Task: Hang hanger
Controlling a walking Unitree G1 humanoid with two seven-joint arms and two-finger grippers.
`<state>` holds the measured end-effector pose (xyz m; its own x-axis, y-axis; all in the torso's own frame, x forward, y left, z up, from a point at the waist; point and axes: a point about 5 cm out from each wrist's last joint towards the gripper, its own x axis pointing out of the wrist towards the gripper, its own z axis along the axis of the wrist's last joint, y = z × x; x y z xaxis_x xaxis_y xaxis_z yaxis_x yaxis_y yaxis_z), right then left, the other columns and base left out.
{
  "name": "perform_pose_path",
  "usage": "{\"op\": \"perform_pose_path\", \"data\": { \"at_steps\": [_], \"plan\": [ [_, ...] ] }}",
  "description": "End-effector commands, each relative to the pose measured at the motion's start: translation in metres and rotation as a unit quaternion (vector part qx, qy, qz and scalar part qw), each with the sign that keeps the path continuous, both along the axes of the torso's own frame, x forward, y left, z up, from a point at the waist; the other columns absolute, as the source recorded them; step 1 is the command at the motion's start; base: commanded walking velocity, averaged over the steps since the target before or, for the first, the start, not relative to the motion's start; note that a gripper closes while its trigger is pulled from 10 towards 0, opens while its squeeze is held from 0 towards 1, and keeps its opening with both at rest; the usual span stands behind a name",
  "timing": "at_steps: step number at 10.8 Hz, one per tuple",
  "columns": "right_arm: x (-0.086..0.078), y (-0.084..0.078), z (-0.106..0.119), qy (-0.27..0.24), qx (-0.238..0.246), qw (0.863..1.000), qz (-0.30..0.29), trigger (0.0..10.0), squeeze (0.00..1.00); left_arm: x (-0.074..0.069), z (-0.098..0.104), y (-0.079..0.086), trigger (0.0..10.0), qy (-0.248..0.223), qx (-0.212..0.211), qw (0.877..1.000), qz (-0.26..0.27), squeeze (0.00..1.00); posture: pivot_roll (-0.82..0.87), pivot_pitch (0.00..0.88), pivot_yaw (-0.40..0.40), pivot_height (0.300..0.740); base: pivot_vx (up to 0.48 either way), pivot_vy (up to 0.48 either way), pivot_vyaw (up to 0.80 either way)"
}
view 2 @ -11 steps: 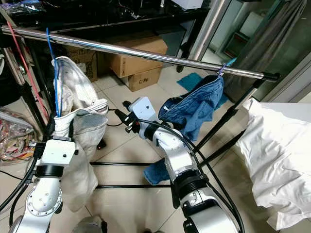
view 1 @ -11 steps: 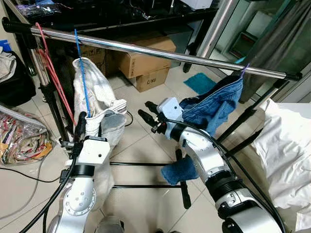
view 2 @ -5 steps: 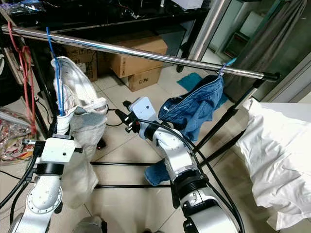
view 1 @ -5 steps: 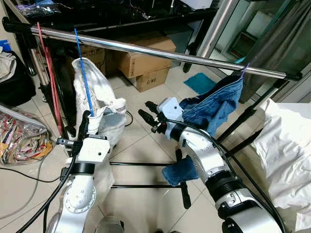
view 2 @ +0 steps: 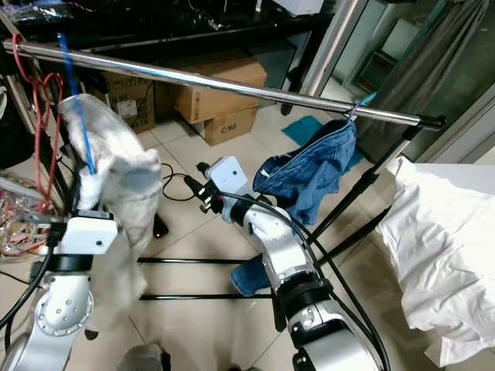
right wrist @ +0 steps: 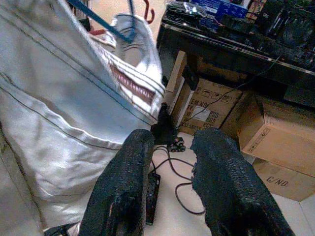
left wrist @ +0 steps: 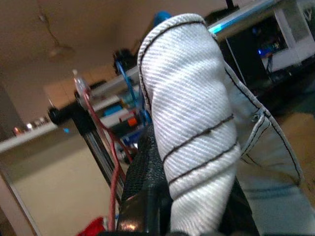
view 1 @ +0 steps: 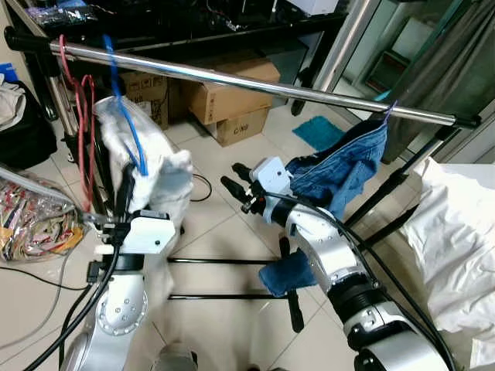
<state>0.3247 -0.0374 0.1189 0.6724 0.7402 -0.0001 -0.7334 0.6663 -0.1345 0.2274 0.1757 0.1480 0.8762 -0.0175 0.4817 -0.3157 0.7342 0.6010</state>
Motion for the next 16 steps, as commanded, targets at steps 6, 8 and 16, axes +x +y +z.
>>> {"op": "perform_pose_path", "data": {
  "at_steps": [6, 8, 16],
  "plan": [
    [-0.001, -0.009, -0.003, 0.001, -0.011, 1.0, -0.009, 10.0, 0.0, 0.001, 0.02, -0.014, 0.0, -0.063, 0.045, 0.997, -0.028, 0.0, 0.37, 0.061, -0.195, 0.74, 0.0, 0.0, 0.0],
    [-0.001, -0.009, -0.003, 0.001, -0.01, 1.0, -0.01, 10.0, 0.0, 0.003, 0.032, -0.014, 0.0, -0.084, 0.068, 0.994, -0.035, 0.0, 0.37, 0.059, -0.192, 0.74, 0.0, 0.0, 0.0],
    [-0.001, -0.009, -0.007, 0.009, -0.008, 1.0, -0.019, 10.0, 0.0, -0.006, 0.014, -0.035, 0.0, -0.056, 0.109, 0.988, -0.092, 0.0, 0.38, 0.057, -0.177, 0.74, 0.0, 0.0, 0.0]
  ]
}}
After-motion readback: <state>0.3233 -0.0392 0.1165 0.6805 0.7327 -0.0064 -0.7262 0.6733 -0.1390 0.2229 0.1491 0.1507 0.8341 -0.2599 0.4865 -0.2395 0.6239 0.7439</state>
